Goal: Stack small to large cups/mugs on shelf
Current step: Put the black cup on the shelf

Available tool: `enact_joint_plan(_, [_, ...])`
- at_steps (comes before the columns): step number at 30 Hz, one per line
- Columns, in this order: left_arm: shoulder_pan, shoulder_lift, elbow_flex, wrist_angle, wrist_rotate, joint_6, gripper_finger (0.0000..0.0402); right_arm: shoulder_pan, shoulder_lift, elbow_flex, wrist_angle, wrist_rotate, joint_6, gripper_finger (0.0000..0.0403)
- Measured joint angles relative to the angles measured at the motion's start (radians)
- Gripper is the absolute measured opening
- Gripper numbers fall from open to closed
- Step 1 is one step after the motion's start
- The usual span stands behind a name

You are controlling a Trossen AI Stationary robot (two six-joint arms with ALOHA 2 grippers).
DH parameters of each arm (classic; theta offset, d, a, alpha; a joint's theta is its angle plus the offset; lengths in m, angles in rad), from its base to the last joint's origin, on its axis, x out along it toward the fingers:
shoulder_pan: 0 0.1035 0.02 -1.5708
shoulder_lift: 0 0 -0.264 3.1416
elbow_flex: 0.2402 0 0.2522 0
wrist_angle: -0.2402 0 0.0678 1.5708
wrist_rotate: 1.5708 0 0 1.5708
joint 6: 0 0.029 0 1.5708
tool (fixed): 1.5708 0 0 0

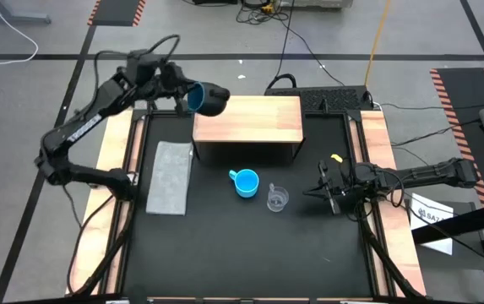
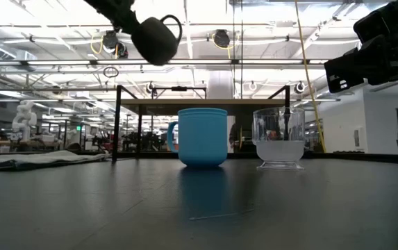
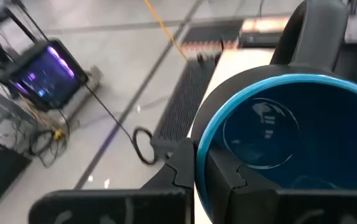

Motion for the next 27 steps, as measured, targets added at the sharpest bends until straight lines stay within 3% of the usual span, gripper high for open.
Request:
enact_joint_plan(12, [-0.014,0.215,0.300,-0.271,-0.122,0.089,0.0013,0.000,0.000,0.000,0.000,0.000,0.000,0.0000])
enact_joint_plan(27, [-0.050,0.376,0.519,-0.498,-0.165,0.147,0.0013,0.000,0.000,0.000,0.000,0.000,-0.009,0.0000])
